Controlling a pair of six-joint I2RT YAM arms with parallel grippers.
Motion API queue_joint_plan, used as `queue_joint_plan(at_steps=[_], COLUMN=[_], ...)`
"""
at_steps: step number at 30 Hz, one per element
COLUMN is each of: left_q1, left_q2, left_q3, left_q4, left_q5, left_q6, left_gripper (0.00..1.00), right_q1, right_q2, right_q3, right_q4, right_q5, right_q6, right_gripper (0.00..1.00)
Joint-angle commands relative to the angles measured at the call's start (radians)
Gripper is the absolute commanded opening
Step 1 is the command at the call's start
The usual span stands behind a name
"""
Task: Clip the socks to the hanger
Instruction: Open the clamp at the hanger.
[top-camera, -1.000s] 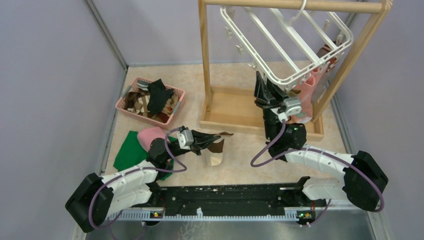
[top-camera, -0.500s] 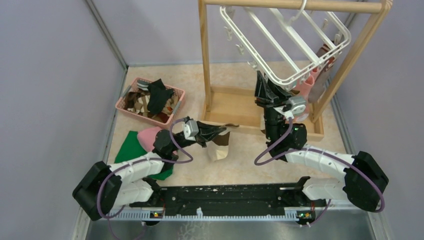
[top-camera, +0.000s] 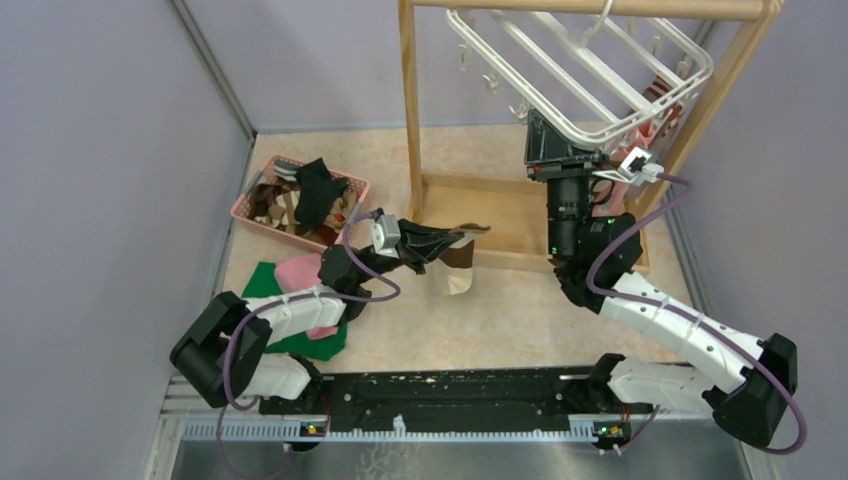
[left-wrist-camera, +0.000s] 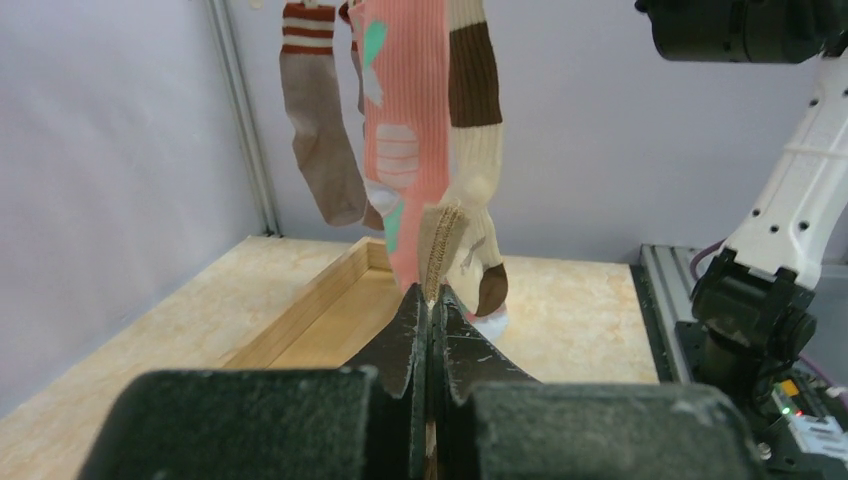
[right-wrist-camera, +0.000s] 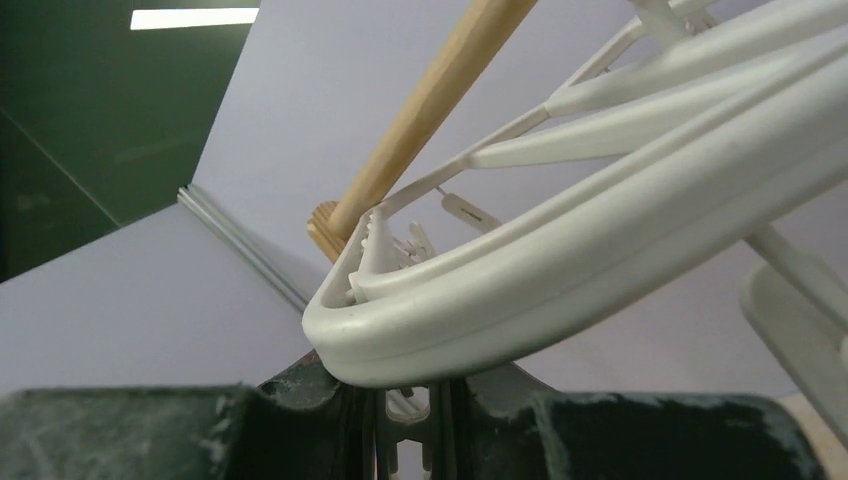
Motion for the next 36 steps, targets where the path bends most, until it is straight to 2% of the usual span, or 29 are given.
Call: queue_joint_plan(at_steps=[1,13,18,22,28,36], left_q1=[0.010,0.033,0.068,0.093,0.101,0.101], left_q2=[0.020,0.119,0.192,0.256,0.327,0.433], left_q3=[0.064,0.221,0.313,0.392,0.508,0.629], left_q4=[0.145,0.177,0.191,0.237,0.254,0.354], left_q5=[0.016,0.061,0.094,0.148,0.221,0.233], left_q6=[-0.122,-0.334,-0.491,-0.635,-0.747,-0.929], left_gripper=[0.00,0.00,0.00,0.00,0.00,0.00], right_q1=[-0.039,-0.099,-0.132,-0.144,-0.155,-0.162], right_q2=[-0.006,-0.045,-0.046,-0.041,-0.036,-0.039], right_q3=[0.062,0.009,0.001,0.000,-0.005,-0.014], right_q4=[-0.282,-0.324,-0.344,-0.346,-0.343,-0.339], right_q5=[0.074,-0.057,-0.115,-0.128,-0.134,-0.127], right_q6=[0.273,0.389,0.436,0.438,0.438,0.425], right_gripper=[0.00,0.00,0.00,0.00,0.00,0.00])
